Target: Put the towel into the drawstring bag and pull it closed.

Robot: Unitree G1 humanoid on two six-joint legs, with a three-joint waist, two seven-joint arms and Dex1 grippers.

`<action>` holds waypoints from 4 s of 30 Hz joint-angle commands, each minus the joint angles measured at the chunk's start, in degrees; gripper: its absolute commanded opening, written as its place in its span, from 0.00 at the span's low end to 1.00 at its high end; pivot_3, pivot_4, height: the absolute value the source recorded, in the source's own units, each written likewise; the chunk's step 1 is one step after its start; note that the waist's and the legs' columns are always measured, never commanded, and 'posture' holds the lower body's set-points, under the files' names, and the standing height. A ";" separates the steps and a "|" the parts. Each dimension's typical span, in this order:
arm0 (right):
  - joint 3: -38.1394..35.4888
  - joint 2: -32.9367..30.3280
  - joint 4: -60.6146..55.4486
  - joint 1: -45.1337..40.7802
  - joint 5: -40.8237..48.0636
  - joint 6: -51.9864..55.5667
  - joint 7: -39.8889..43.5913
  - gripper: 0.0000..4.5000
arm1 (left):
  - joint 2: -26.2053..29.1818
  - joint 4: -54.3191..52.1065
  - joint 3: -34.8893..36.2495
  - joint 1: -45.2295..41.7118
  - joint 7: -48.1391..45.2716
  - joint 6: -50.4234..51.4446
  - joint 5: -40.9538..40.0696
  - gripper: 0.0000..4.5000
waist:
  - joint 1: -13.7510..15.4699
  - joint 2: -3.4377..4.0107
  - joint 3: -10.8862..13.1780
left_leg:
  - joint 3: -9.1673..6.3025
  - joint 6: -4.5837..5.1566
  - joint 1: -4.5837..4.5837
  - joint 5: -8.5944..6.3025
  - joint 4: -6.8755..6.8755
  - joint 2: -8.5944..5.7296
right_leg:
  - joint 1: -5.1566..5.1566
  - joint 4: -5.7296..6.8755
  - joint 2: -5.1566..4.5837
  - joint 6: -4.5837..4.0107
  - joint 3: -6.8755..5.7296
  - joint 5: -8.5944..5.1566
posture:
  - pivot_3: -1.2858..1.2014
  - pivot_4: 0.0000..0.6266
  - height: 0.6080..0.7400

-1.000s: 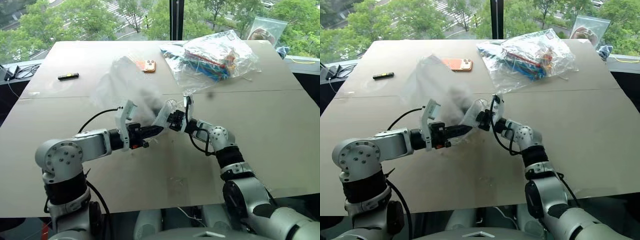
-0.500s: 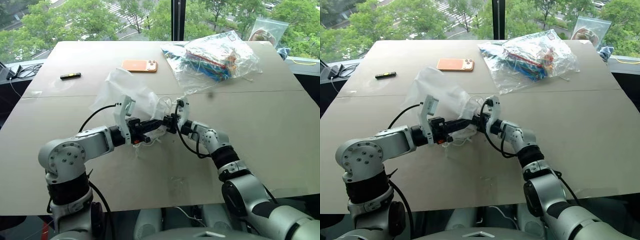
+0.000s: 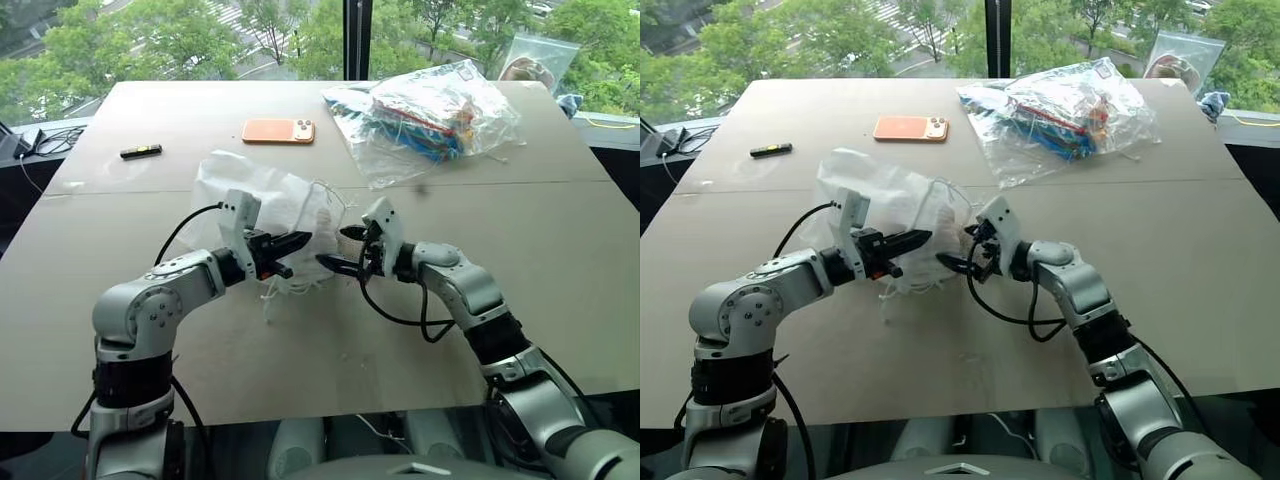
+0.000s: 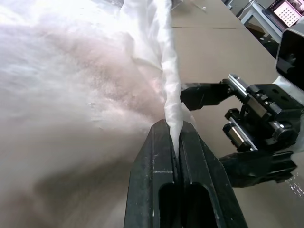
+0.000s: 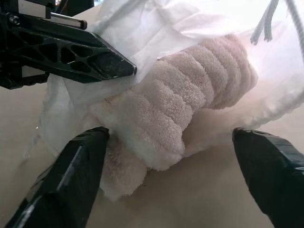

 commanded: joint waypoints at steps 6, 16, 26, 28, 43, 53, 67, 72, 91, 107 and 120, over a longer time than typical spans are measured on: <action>3.32 2.16 0.44 -1.27 -2.57 3.84 -1.57 0.85 | 6.03 -0.38 -3.64 -0.91 -6.79 -8.33 5.10 0.00 | 0.14 0.01 0.01 | 0.06 0.01 0.00 0.00 -0.03 -0.01 | -0.01 -0.02 0.19 0.00 0.04 -0.01 | 0.52 0.24 1.00; 0.98 10.15 11.32 -8.12 -3.17 -7.56 -0.30 0.02 | 6.38 -4.68 -2.18 -0.18 -5.57 -4.08 1.95 0.00 | 0.01 0.01 0.01 | 0.06 0.02 -0.03 -0.01 -0.03 0.04 | -0.07 0.00 0.26 0.01 0.06 -0.01 | 0.52 0.24 1.00; 0.71 17.80 29.72 -14.93 -5.02 -18.93 2.88 0.02 | 9.43 -5.77 1.50 4.25 -8.28 -5.49 0.35 0.00 | -0.26 0.03 0.02 | 0.04 0.01 -0.01 -0.01 -0.09 0.04 | -0.09 0.01 0.19 0.00 0.04 -0.01 | 0.52 0.24 1.00; 2.08 17.16 33.78 -14.98 -8.46 -23.47 1.41 0.02 | 10.16 -4.64 0.71 4.31 -8.24 -6.93 2.40 0.00 | 0.13 0.03 0.03 | 0.04 0.01 -0.02 0.00 -0.13 0.03 | -0.09 -0.01 0.20 0.00 0.01 -0.01 | 0.52 0.24 1.00; -0.45 2.08 10.49 -11.63 -14.55 -13.28 -5.81 0.63 | 12.05 1.87 -2.71 5.32 -11.78 -21.97 14.21 0.00 | -0.85 0.14 0.10 | 0.14 0.00 -0.06 0.00 -0.14 0.05 | -0.24 0.05 0.01 0.00 0.08 0.00 | 0.52 0.24 1.00; -2.45 5.32 34.71 -25.35 -17.71 -22.70 -10.08 0.63 | 12.40 -3.27 -2.10 9.87 -12.12 -25.23 15.83 0.00 | -1.20 0.13 0.09 | 0.24 -0.18 -0.44 0.11 -0.14 0.02 | -0.56 -0.02 0.04 0.01 0.19 0.01 | 0.52 0.24 1.00; 2.26 6.90 38.35 -23.75 -19.08 -24.28 6.47 0.63 | 14.77 -2.69 1.19 17.73 -12.55 -27.32 17.77 0.00 | -1.16 0.14 0.09 | 0.15 -0.11 -0.88 0.07 -0.09 0.03 | -0.98 0.04 -0.05 0.01 0.07 0.02 | 0.52 0.24 1.00; 4.66 5.38 29.25 -18.57 -18.78 -20.36 11.59 0.63 | 16.21 0.86 2.07 18.00 -14.77 -30.44 18.92 0.00 | -1.12 0.14 0.09 | 0.14 -0.11 -0.88 0.06 -0.07 0.02 | -0.98 0.08 -0.07 0.01 0.04 0.02 | 0.52 0.24 1.00; -4.70 4.47 26.29 -19.20 -10.60 -6.49 5.55 0.63 | 15.74 1.45 1.12 17.44 -17.19 -31.74 19.52 0.00 | -1.20 0.13 0.09 | 0.12 -0.04 -0.84 0.03 0.03 0.03 | -0.96 0.19 0.01 0.00 0.03 0.02 | 0.52 0.24 1.00; -2.24 10.42 36.27 -22.24 -15.37 -14.80 -0.12 0.63 | 14.45 -1.39 1.37 18.47 -15.43 -30.69 19.14 0.00 | -1.19 0.13 0.08 | 0.14 -0.25 -0.86 0.15 0.06 0.03 | -0.96 0.19 0.03 0.00 0.06 0.03 | 0.52 0.24 1.00; -5.23 14.75 45.09 -22.62 -14.94 -26.24 -1.93 0.00 | 13.90 -2.43 1.67 19.44 -14.92 -30.45 19.08 0.00 | -1.28 0.12 0.08 | 0.14 -0.27 -0.85 0.16 0.07 0.02 | -0.96 0.24 -0.06 0.00 0.06 0.03 | 0.52 0.24 1.00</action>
